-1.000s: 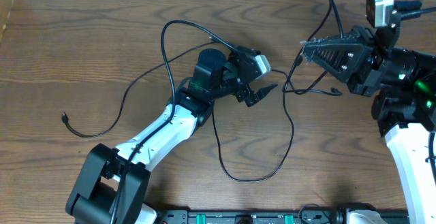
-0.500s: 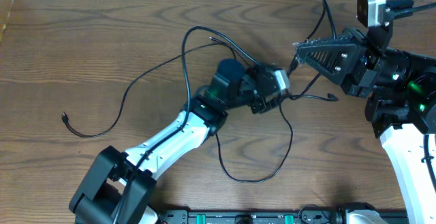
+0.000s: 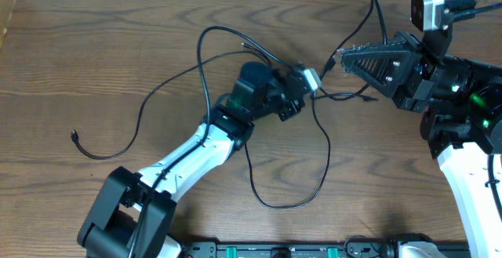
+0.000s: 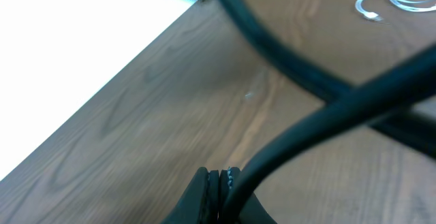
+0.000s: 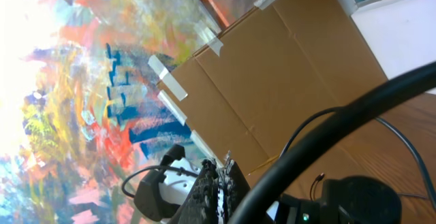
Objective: Untangle cables
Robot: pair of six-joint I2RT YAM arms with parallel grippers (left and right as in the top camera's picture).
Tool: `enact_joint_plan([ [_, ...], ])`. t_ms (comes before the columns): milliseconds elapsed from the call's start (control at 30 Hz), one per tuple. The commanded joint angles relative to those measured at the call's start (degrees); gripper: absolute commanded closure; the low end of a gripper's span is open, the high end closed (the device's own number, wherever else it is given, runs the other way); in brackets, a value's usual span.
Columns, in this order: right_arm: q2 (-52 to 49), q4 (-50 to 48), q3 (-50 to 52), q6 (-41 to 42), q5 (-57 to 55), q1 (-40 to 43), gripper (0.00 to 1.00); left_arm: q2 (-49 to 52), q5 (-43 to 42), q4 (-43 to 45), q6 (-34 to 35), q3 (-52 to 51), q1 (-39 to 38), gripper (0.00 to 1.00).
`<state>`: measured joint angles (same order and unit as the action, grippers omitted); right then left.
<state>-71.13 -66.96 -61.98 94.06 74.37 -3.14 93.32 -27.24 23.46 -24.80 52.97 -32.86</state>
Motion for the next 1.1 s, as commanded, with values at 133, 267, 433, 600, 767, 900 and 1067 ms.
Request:
enact_joint_plan([
  [133, 0.68, 6.73, -0.87, -6.62, 2.78, 2.62, 0.99, 0.22, -1.86, -0.44, 6.73, -0.22, 5.99, 0.93],
  [267, 0.66, 18.69, -0.87, -17.07, 4.76, 4.74, 0.99, -0.11, -4.26, -0.72, 6.73, -0.24, 7.58, 0.93],
  [433, 0.46, 38.95, -0.87, -33.77, 5.05, 7.80, 0.99, -1.05, -4.24, -1.31, 6.73, -0.24, 8.26, 0.93],
  [600, -0.94, 54.01, -0.87, -45.88, 4.85, 12.24, 0.99, -2.69, -4.24, -3.58, 6.73, -0.24, 10.23, 0.93],
  [767, -3.02, 59.43, -0.87, -49.64, 5.14, 17.53, 0.99, -5.18, -4.26, -7.48, 6.73, -0.24, 14.21, 0.93],
  [900, -4.39, 59.78, -0.87, -50.47, 6.36, 20.26, 0.99, -8.22, -4.24, -10.67, 6.69, -0.24, 17.66, 0.93],
  [1067, -5.09, 59.78, -0.87, -50.51, 6.38, 21.73, 0.99, -12.02, -4.26, -12.20, 6.71, -0.24, 21.46, 0.93],
])
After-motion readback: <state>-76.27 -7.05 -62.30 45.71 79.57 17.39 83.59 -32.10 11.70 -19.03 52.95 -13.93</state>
